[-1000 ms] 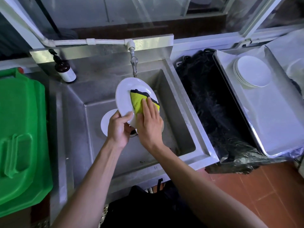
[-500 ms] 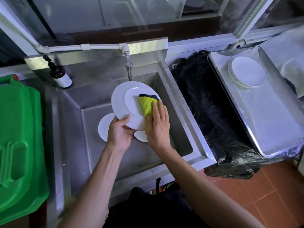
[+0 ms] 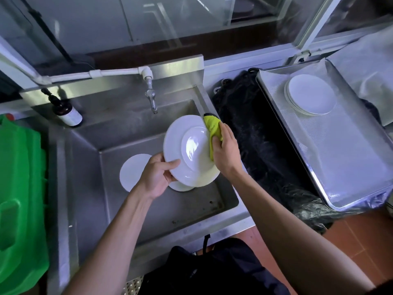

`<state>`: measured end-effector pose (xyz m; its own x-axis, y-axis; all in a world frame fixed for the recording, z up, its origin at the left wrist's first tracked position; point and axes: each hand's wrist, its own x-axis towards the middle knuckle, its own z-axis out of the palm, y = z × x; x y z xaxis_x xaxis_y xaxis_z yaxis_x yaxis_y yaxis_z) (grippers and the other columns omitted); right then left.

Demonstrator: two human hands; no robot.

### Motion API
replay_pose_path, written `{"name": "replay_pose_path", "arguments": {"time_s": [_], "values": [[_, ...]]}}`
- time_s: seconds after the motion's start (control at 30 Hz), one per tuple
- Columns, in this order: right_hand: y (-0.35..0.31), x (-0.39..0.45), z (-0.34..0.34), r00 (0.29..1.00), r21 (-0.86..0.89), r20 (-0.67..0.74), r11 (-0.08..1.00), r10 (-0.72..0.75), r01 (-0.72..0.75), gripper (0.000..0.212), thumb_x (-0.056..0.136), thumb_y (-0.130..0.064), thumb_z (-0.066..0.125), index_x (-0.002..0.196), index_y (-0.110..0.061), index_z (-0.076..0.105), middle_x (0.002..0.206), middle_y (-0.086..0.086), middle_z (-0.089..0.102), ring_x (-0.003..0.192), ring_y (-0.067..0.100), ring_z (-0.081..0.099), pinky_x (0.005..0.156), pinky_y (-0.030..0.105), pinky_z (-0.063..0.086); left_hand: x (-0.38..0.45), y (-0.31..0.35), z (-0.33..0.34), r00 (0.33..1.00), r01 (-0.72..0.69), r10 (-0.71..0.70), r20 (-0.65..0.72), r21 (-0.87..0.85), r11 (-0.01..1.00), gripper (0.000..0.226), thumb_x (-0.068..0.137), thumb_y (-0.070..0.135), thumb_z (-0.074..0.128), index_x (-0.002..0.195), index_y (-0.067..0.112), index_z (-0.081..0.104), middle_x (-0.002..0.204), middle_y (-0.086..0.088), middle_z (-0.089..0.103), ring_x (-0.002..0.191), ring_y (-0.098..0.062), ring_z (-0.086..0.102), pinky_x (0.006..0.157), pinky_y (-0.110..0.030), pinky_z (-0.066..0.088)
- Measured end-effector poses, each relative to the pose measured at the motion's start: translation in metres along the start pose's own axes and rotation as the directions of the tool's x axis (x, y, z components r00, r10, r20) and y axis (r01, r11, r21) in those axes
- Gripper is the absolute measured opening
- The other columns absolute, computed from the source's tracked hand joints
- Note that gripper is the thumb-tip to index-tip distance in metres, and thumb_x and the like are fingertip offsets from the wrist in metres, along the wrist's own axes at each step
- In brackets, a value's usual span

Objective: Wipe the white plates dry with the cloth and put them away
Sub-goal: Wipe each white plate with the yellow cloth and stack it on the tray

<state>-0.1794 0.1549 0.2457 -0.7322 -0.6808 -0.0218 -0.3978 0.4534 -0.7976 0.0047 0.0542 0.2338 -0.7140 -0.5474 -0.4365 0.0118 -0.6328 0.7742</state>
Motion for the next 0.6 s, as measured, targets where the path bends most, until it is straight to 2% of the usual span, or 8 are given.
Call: {"name": "replay_pose_path", "arguments": {"time_s": [0.1,0.2,0.3,0.37,0.47,0.53,0.6], "values": [[0.003,0.012,-0.016,1.0,0.004,-0.017,1.0,-0.01,0.01,0.046,0.103,-0.013,0.042,0.149,-0.014,0.043,0.149,-0.002,0.047,0.128,0.027,0.049,0.104,0.053,0.042,0.009,0.008,0.025,1.0,0.028,-0.028,-0.001,0.162,0.986,0.033,0.078,0.003,0.07,0.111,0.006,0.069,0.11,-0.016,0.075,0.096,-0.033,0.073,0.071,-0.044,0.061],[0.004,0.025,-0.031,0.997,0.023,-0.043,0.997,-0.068,0.069,0.045,0.103,-0.012,0.043,0.147,-0.009,0.044,0.148,0.004,0.048,0.127,0.029,0.05,0.102,0.053,0.044,0.019,0.011,0.055,1.0,0.027,-0.028,-0.001,0.33,0.944,0.027,0.088,-0.003,0.068,0.113,0.008,0.069,0.111,-0.014,0.076,0.098,-0.032,0.073,0.074,-0.042,0.06],[0.006,0.035,-0.049,0.993,0.044,-0.052,0.993,-0.106,0.108,0.047,0.104,-0.011,0.046,0.15,-0.007,0.042,0.153,0.005,0.045,0.132,0.029,0.048,0.109,0.046,0.041,0.033,0.011,0.081,1.0,-0.009,0.013,-0.007,0.41,0.912,0.025,0.092,-0.003,0.064,0.112,0.011,0.069,0.111,-0.012,0.077,0.095,-0.029,0.073,0.073,-0.04,0.059],[0.008,0.042,-0.063,0.991,0.12,-0.076,0.985,-0.111,0.12,0.047,0.101,-0.007,0.05,0.148,-0.005,0.045,0.149,0.003,0.049,0.129,0.024,0.05,0.11,0.038,0.041,0.044,0.011,0.101,0.998,-0.044,0.056,-0.012,0.466,0.884,0.024,0.089,0.001,0.066,0.106,0.018,0.071,0.102,-0.004,0.078,0.089,-0.024,0.073,0.071,-0.039,0.056],[0.012,0.051,-0.089,0.995,0.301,-0.092,0.952,-0.032,0.059,0.046,0.097,-0.007,0.057,0.143,-0.012,0.053,0.132,-0.007,0.059,0.117,0.007,0.056,0.104,0.022,0.044,0.064,0.014,0.131,0.992,-0.089,0.125,-0.019,0.591,0.801,0.025,0.092,0.001,0.065,0.094,0.025,0.073,0.089,0.007,0.077,0.085,-0.021,0.07,0.069,-0.037,0.052],[0.02,0.059,-0.107,0.996,0.361,-0.086,0.932,0.02,0.013,0.045,0.097,-0.012,0.057,0.142,-0.019,0.056,0.128,-0.009,0.065,0.112,0.0,0.06,0.096,0.012,0.046,0.08,0.015,0.15,0.985,-0.115,0.174,-0.014,0.698,0.707,0.022,0.092,0.003,0.065,0.09,0.024,0.072,0.084,0.009,0.075,0.081,-0.02,0.067,0.067,-0.035,0.05],[0.031,0.066,-0.125,0.994,0.396,-0.096,0.918,0.052,-0.01,0.045,0.097,-0.016,0.057,0.142,-0.022,0.057,0.126,-0.009,0.067,0.112,-0.001,0.062,0.094,0.012,0.048,0.094,0.016,0.17,0.977,-0.134,0.212,0.002,0.78,0.611,0.015,0.091,0.005,0.065,0.09,0.02,0.07,0.082,0.005,0.07,0.076,-0.017,0.062,0.066,-0.033,0.045]]}}
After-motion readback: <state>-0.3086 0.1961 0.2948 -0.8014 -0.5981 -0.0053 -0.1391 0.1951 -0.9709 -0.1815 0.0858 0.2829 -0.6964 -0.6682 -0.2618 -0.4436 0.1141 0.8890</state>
